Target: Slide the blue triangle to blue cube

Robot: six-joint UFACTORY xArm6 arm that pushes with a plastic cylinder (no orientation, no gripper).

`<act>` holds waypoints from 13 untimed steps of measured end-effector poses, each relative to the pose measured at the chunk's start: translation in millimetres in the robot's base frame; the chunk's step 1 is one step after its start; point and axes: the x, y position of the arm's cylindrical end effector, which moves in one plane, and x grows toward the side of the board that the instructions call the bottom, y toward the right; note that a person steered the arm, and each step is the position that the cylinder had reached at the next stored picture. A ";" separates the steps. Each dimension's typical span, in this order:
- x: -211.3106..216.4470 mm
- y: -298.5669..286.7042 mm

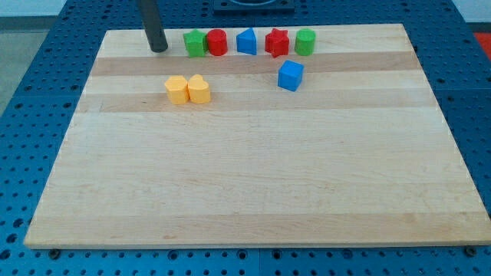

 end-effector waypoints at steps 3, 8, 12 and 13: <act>-37.3 121.5; 0.9 164.0; 61.3 147.1; 65.8 162.3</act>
